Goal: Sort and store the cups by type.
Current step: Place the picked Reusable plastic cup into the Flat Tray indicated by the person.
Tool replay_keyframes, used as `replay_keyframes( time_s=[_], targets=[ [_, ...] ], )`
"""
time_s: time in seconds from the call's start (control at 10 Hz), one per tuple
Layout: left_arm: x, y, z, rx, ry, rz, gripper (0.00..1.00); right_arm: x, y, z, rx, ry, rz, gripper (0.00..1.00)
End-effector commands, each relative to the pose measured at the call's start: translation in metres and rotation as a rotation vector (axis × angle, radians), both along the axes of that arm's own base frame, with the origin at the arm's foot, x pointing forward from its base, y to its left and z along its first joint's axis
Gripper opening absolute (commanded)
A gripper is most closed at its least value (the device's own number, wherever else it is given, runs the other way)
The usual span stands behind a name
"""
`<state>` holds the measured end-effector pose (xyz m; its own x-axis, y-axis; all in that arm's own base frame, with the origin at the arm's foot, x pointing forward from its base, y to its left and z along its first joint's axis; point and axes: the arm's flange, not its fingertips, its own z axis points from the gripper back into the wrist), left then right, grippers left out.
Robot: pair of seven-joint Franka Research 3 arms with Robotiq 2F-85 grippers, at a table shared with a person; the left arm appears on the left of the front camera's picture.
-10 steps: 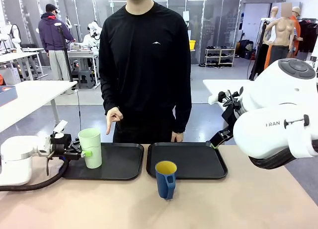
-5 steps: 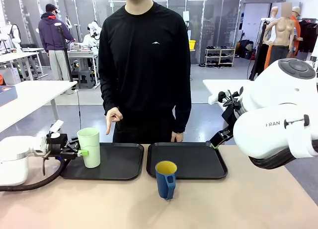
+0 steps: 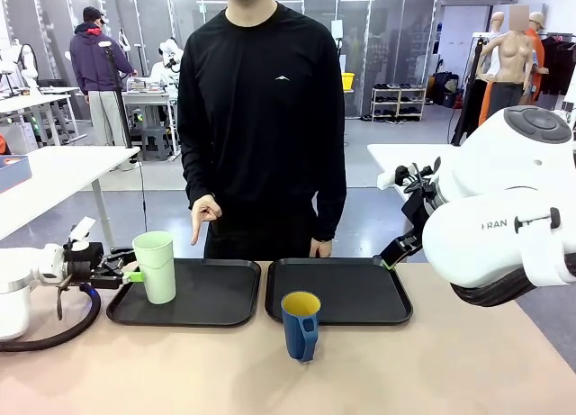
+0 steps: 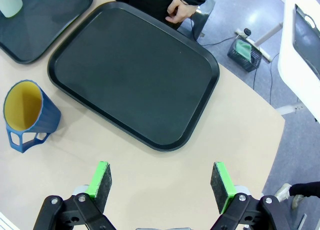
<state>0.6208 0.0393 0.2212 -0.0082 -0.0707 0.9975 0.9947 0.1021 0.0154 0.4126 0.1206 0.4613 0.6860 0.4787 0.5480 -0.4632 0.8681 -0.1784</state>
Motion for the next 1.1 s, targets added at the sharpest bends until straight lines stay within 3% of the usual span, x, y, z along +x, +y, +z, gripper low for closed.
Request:
replay_keyframes(
  time_s=[0.0,0.7,0.9,1.0],
  targets=[
    [-0.019,0.003,0.007,0.015,0.022,-0.024,1.00,0.001,-0.001,-0.001,0.002,0.002,-0.002,1.00],
    [-0.087,0.018,0.052,0.107,-0.007,0.045,1.00,0.001,-0.001,-0.001,0.002,0.002,-0.002,1.00],
    [-0.092,0.022,0.053,0.122,-0.059,0.088,1.00,0.001,-0.001,-0.001,0.002,0.002,-0.002,1.00],
    [-0.083,0.024,0.050,0.080,-0.032,0.031,1.00,0.001,-0.001,-0.001,0.002,0.002,-0.002,1.00]
  ],
)
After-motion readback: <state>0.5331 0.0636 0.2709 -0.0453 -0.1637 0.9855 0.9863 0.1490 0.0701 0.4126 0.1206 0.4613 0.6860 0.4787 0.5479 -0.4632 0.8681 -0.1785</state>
